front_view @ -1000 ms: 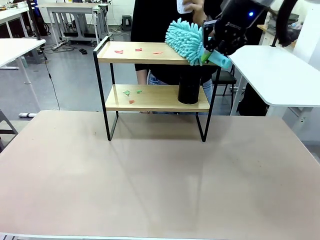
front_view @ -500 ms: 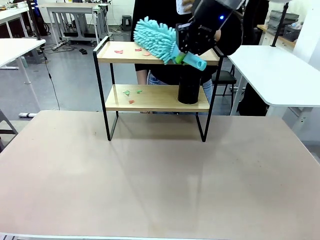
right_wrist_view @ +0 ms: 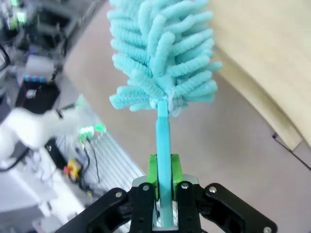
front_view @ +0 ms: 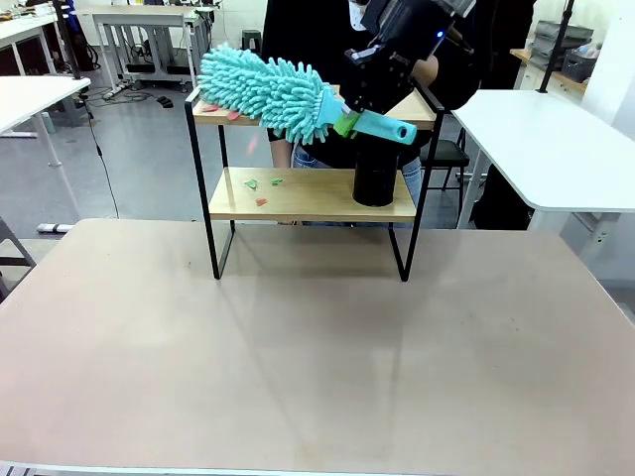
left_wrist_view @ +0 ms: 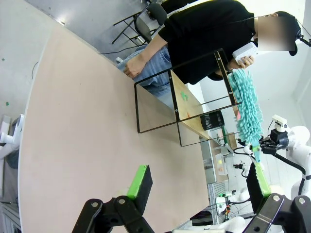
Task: Clean the shelf.
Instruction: Clean the specific tier of the Shelf with the Duster once objects are removed.
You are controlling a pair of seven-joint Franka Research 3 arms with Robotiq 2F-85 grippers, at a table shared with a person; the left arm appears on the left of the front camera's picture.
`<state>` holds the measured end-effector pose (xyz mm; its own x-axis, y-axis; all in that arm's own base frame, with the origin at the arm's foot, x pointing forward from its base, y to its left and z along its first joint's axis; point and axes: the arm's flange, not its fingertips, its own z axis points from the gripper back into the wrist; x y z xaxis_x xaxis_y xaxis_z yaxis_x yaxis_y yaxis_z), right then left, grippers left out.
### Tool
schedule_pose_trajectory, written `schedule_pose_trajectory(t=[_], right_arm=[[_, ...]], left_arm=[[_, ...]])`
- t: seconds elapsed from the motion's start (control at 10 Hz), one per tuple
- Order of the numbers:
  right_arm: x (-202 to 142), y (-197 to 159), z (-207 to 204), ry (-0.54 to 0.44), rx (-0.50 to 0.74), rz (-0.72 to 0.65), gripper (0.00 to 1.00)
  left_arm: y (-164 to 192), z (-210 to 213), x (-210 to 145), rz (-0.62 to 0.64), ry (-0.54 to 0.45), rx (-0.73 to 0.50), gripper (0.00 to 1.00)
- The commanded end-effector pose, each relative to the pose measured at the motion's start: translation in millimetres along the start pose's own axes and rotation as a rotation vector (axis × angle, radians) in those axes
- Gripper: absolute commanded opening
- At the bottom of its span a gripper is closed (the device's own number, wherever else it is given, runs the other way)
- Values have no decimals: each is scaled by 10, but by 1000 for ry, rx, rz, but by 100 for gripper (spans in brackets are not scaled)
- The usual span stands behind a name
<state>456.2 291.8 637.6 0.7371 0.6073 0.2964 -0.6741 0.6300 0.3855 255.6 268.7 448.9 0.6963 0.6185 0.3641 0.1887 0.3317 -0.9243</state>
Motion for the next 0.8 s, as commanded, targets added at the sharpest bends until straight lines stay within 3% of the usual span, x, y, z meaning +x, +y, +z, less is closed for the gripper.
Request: schedule_pose_trajectory(t=[0.0, 0.1, 0.3, 0.7], right_arm=[[-103, -78, 184, 96, 22, 107, 12], [-203, -80, 265, 134, 22, 140, 12], [-402, -74, 406, 165, 135, 232, 12], [-531, -148, 469, 145, 232, 240, 12]], left_arm=[[-24, 11, -26, -6, 12, 0, 100], [-24, 11, -26, -6, 12, 0, 100], [-24, 11, -26, -6, 12, 0, 100], [-24, 11, -26, -6, 12, 0, 100]])
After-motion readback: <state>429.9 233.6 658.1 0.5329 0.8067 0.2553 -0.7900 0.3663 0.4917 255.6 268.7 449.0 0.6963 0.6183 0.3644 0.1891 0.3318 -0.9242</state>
